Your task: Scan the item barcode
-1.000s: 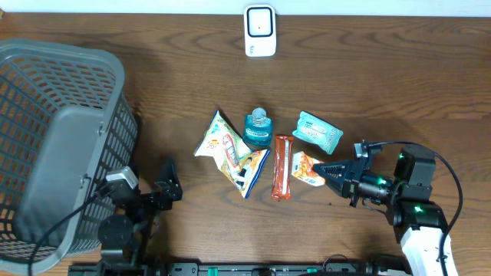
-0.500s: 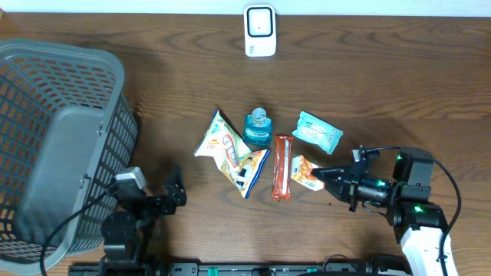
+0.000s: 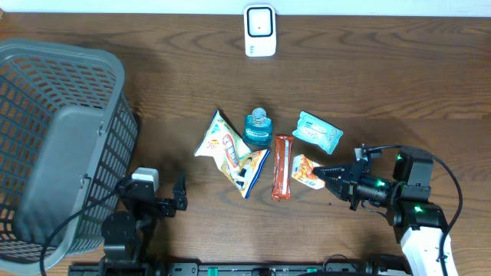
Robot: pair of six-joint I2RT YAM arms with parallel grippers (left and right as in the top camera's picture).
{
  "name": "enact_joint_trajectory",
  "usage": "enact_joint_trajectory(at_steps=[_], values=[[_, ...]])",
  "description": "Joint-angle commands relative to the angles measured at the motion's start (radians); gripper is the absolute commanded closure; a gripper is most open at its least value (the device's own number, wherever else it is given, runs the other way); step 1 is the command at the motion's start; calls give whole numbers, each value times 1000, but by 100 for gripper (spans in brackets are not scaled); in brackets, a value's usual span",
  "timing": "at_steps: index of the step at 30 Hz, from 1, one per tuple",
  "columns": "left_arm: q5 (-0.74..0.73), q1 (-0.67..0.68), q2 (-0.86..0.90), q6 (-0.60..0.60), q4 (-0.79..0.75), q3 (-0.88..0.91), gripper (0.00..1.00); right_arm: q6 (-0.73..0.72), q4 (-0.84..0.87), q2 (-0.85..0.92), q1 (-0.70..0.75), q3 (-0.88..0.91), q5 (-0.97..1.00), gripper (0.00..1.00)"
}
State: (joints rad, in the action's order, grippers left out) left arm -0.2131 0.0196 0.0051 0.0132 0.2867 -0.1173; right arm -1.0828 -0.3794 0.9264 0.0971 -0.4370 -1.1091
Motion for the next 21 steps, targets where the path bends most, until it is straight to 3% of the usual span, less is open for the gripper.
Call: enact_joint_trajectory(at_steps=[1,5,9,21], values=[[57,-2,4,36,-92,45,2,26,1,-6,6,-5,0,98],[37,-2,5,58,-234,115,2,26,1,-6,6,-5,12,98],[39,-2,27,101,-236,113,2,26,1,-6,6,-5,12,98],[39,-2,85,61,-236,113,2,-82,-38,-5,6,-5,35,98]])
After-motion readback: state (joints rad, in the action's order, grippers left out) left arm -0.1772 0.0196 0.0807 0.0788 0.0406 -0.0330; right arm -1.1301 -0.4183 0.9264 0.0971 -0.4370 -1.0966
